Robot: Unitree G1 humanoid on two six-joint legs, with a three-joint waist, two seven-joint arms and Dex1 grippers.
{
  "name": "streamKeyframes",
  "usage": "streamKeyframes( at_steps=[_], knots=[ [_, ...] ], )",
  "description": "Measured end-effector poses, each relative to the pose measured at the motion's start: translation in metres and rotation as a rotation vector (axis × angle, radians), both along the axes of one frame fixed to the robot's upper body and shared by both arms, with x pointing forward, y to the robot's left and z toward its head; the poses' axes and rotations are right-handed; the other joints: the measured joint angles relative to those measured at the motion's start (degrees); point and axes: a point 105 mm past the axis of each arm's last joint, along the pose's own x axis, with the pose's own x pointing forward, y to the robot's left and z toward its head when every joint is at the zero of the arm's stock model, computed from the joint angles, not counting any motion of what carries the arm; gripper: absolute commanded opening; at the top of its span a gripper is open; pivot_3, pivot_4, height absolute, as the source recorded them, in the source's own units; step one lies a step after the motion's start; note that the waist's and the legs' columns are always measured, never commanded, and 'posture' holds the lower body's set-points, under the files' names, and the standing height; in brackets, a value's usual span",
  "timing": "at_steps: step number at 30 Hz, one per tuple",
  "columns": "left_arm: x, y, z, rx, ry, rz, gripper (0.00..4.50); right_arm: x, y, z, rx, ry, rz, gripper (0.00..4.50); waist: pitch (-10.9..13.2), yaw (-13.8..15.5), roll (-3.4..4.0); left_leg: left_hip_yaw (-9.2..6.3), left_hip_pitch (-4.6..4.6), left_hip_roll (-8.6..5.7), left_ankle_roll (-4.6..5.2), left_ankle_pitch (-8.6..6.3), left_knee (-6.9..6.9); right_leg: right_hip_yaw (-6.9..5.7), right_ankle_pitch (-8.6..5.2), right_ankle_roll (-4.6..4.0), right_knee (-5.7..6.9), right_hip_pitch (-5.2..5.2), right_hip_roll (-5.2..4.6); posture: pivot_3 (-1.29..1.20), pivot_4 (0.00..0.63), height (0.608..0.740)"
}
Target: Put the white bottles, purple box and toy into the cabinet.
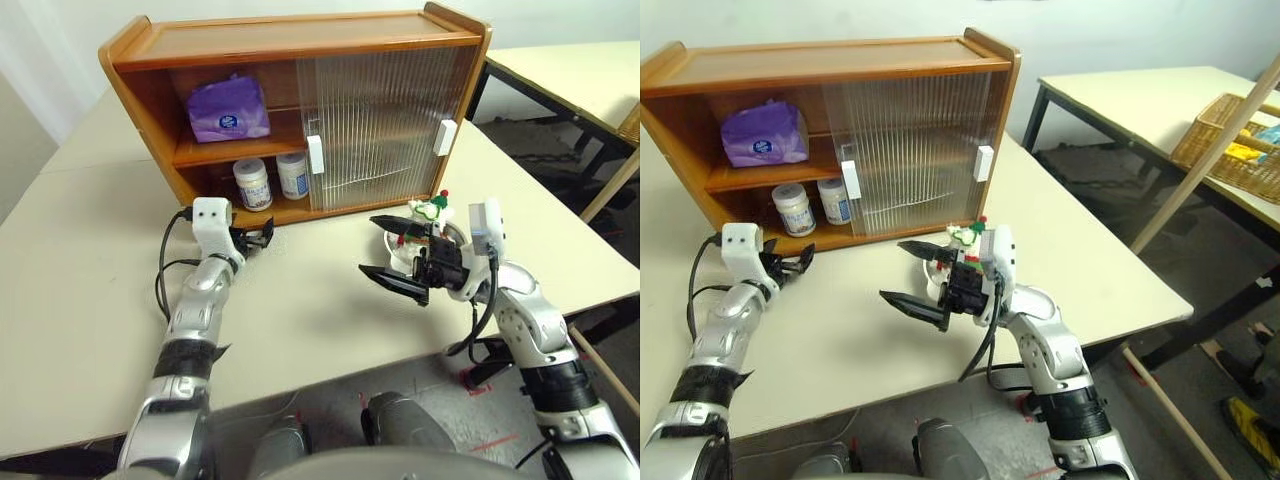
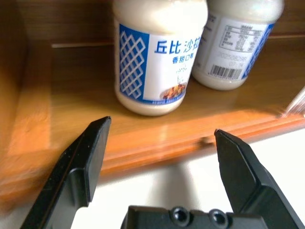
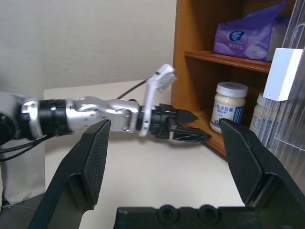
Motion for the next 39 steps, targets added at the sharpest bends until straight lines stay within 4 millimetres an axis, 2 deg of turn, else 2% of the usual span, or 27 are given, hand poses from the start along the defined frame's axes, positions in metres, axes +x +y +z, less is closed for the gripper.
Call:
streamKeyframes(
  at_steps=[3,9,11,14,16,18,21,23,29,32,39],
  knots=[
    [-0.006,-0.012,0.011,-0.010,-0.037,-0.068,3.85,0.000,0.001,0.000,0.007,0.002,0.003,4.50,0.00,0.45,0.00,-0.28,0.00,0.03,-0.01,0.00,0.00,0.18,0.02,-0.06,0.00,-0.01,-0.07,-0.22,0.000,0.740],
    [-0.003,-0.058,0.033,-0.031,-0.110,-0.260,1.86,0.001,0.001,-0.003,0.006,0.011,0.005,4.50,0.00,1.30,0.00,-0.98,-0.02,0.09,-0.07,-0.03,0.00,0.26,0.05,-0.18,0.00,-0.01,-0.46,-0.21,0.000,0.740],
    [-0.001,-0.074,0.039,-0.022,-0.129,-0.331,1.15,0.001,0.001,-0.002,0.006,0.009,0.008,4.50,0.00,1.47,0.00,-0.99,-0.03,0.38,-0.07,-0.04,-0.03,0.21,0.29,-0.60,0.00,-0.01,-0.48,-0.21,0.000,0.740],
    [-0.001,-0.099,0.045,0.017,-0.143,-0.443,0.10,0.001,0.001,-0.002,0.006,0.009,0.008,4.50,0.00,1.59,0.00,-0.94,-0.04,0.36,-0.10,-0.07,-0.05,0.18,0.29,-0.70,-0.01,-0.03,-0.44,-0.23,0.000,0.740],
    [-0.001,-0.113,0.050,0.013,-0.158,-0.491,0.02,0.001,0.000,-0.002,0.005,0.009,0.005,4.50,0.00,1.57,0.00,-0.92,-0.08,0.35,-0.10,-0.09,-0.04,0.17,0.28,-0.71,-0.02,-0.06,-0.39,-0.24,0.000,0.740],
    [0.002,-0.125,0.063,0.015,-0.204,-0.535,0.02,0.001,0.000,-0.002,0.006,0.010,0.001,4.50,0.00,1.58,0.00,-0.93,-0.11,0.35,-0.10,-0.09,-0.04,0.16,0.27,-0.70,-0.03,-0.07,-0.24,-0.24,0.000,0.740],
    [0.009,-0.134,0.082,0.021,-0.268,-0.563,0.02,0.001,0.000,-0.003,0.005,0.010,-0.002,4.50,0.00,1.55,0.00,-0.92,-0.10,0.35,-0.09,-0.08,-0.03,0.17,0.25,-0.66,-0.03,-0.04,-0.19,-0.24,0.000,0.740],
    [0.011,-0.138,0.088,0.022,-0.288,-0.573,0.02,0.001,0.000,-0.003,0.002,0.010,-0.005,4.50,0.00,1.42,0.00,-0.92,-0.09,0.36,-0.09,-0.08,-0.03,0.18,-0.03,-0.18,-0.03,-0.03,-0.14,-0.24,0.000,0.740],
    [0.015,-0.138,0.095,0.003,-0.298,-0.566,0.02,0.002,0.001,-0.003,0.006,0.013,-0.013,4.50,0.00,1.36,0.00,-0.97,-0.09,0.38,-0.09,-0.08,-0.03,0.18,-0.04,-0.16,-0.03,-0.01,-0.08,-0.25,0.000,0.740],
    [0.022,-0.133,0.099,0.009,-0.287,-0.532,0.02,0.002,0.001,-0.003,0.009,0.014,-0.016,4.50,0.00,1.34,0.00,-0.98,-0.07,0.41,-0.09,-0.08,-0.02,0.19,-0.04,-0.14,-0.03,0.02,-0.08,-0.25,0.000,0.740],
    [0.031,-0.121,0.095,-0.003,-0.246,-0.458,0.02,0.000,0.001,-0.004,0.010,0.016,-0.022,4.50,0.00,1.22,0.00,-1.02,-0.07,0.44,-0.08,-0.09,-0.03,0.20,-0.05,-0.12,-0.03,0.02,-0.10,-0.26,0.000,0.740]
  ],
)
